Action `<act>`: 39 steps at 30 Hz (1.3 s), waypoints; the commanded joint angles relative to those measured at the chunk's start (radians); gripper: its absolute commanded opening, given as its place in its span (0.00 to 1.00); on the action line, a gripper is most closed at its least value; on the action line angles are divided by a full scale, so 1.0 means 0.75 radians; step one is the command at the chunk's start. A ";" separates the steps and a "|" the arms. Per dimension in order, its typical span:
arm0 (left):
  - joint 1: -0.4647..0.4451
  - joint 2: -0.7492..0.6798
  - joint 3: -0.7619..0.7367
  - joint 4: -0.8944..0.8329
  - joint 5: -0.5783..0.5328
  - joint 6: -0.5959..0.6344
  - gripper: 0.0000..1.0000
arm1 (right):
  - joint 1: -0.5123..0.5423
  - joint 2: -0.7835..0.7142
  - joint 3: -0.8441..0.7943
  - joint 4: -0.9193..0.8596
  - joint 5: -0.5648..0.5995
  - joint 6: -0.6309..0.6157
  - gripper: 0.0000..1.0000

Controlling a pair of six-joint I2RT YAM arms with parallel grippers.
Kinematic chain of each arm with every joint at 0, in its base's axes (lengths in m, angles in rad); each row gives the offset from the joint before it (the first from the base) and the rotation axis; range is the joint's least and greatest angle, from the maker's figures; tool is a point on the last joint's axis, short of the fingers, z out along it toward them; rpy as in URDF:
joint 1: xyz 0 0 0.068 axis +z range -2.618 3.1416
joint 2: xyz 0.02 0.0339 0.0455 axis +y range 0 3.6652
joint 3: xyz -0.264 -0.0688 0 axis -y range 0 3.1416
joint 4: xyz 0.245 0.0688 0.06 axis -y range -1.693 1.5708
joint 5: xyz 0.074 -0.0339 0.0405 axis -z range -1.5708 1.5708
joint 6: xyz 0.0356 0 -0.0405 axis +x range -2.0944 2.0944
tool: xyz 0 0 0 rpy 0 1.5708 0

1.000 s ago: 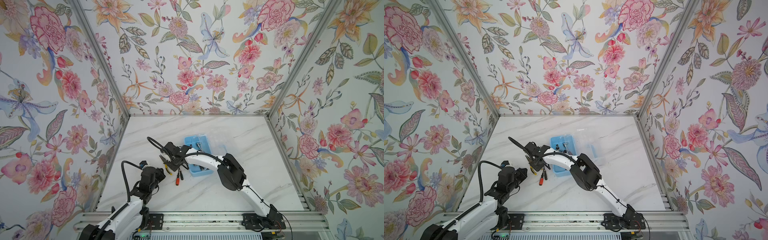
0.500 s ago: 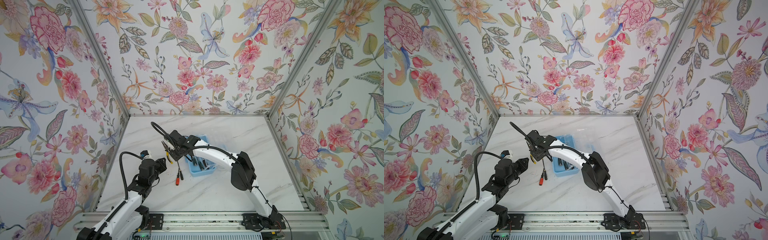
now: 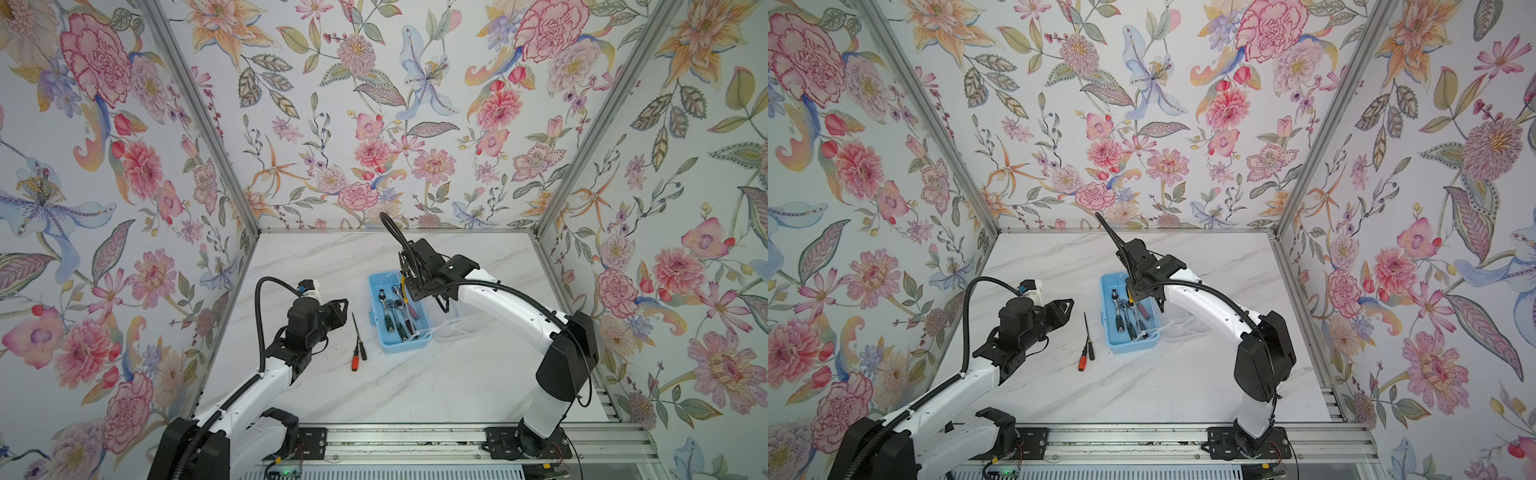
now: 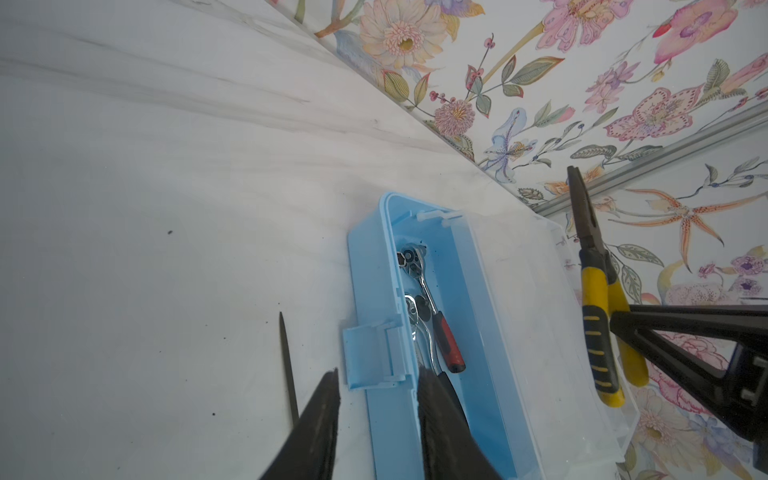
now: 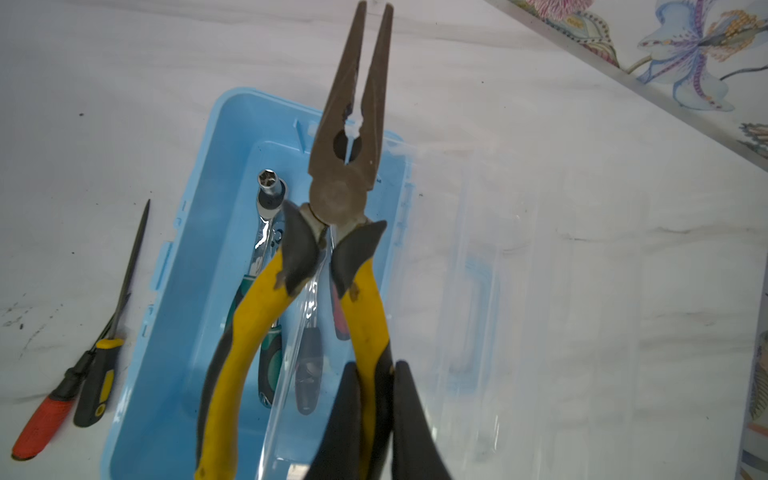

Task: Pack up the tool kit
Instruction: 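Lift the pliers and carry them over the blue box with the right gripper, then release the pliers into the box while the left moves over the red screwdriver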

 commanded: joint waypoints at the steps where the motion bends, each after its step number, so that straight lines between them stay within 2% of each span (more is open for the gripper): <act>1: -0.060 0.079 0.058 0.059 0.043 0.062 0.36 | -0.004 -0.027 -0.060 0.004 0.002 0.046 0.00; 5: -0.101 0.141 0.077 0.073 0.051 0.055 0.35 | -0.018 -0.006 -0.113 0.008 -0.008 0.072 0.00; 19: -0.119 0.134 0.059 -0.009 0.026 0.093 0.37 | -0.024 0.051 -0.222 0.024 -0.003 0.102 0.00; 21: -0.119 0.122 0.062 -0.062 0.012 0.117 0.39 | -0.023 0.051 -0.221 0.021 -0.002 0.102 0.18; 24: -0.119 0.099 0.069 -0.154 -0.021 0.155 0.41 | -0.015 0.046 -0.209 0.020 0.018 0.100 0.34; 25: -0.120 0.093 0.071 -0.186 -0.024 0.172 0.42 | -0.006 0.039 -0.207 0.021 0.042 0.099 0.36; 27: -0.119 0.083 0.076 -0.251 -0.034 0.202 0.43 | 0.004 0.026 -0.194 0.016 0.066 0.100 0.39; 32: -0.123 0.010 0.059 -0.425 -0.032 0.274 0.43 | 0.092 -0.068 -0.123 0.017 0.089 0.117 0.39; 39: -0.167 -0.137 -0.034 -0.595 -0.049 0.294 0.42 | 0.289 -0.026 0.012 0.029 -0.025 0.172 0.41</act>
